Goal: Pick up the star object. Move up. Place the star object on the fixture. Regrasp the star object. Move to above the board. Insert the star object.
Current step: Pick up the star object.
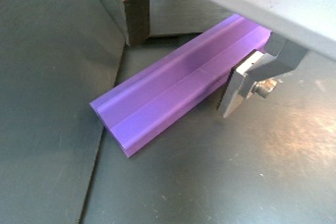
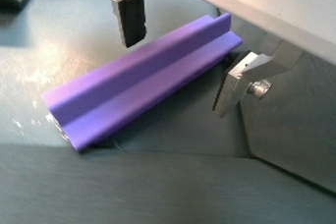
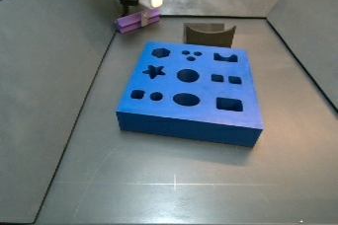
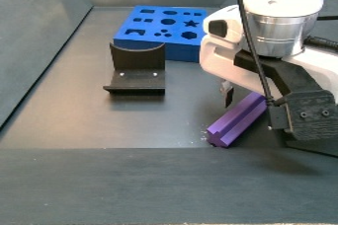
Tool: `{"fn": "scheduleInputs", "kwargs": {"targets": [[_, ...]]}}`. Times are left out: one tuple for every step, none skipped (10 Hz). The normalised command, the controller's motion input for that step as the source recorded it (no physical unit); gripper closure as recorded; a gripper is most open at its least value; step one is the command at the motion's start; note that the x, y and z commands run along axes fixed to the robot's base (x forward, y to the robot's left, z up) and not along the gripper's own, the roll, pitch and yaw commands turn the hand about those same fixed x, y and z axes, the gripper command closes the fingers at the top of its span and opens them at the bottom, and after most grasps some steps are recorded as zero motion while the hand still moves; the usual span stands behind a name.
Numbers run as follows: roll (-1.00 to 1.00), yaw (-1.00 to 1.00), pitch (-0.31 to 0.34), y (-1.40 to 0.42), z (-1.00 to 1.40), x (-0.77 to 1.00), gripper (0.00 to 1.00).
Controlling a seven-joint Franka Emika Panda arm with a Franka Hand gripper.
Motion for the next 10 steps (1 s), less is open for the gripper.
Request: {"fn": "scheduleInputs", "kwargs": {"targets": [[-0.50, -0.17, -0.036, 0.00, 0.08, 0.05, 0.00], [-0.50, -0.05, 0.000, 0.01, 0.00, 0.02, 0.00], [-0.50, 0.00, 0.000, 0.20, -0.11, 0.04, 0.00], [-0.39, 0.00, 0.006, 0.35, -0.44, 0.04, 0.00], [-0.27, 0.00, 0.003, 0.32, -0.68, 0.04, 0.00], [-0.13, 0.00, 0.006, 0.15, -0.92, 0.11, 0.00], [-0.15, 0.00, 0.003, 0.00, -0.87, 0.12, 0.00], [-0.16, -0.05, 0.000, -0.12, -0.77, 0.13, 0.00], [-0.17, -0.10, 0.000, -0.24, -0.72, 0.12, 0.00], [-0.24, -0.04, -0.003, -0.07, -0.59, 0.00, 0.00]]}}
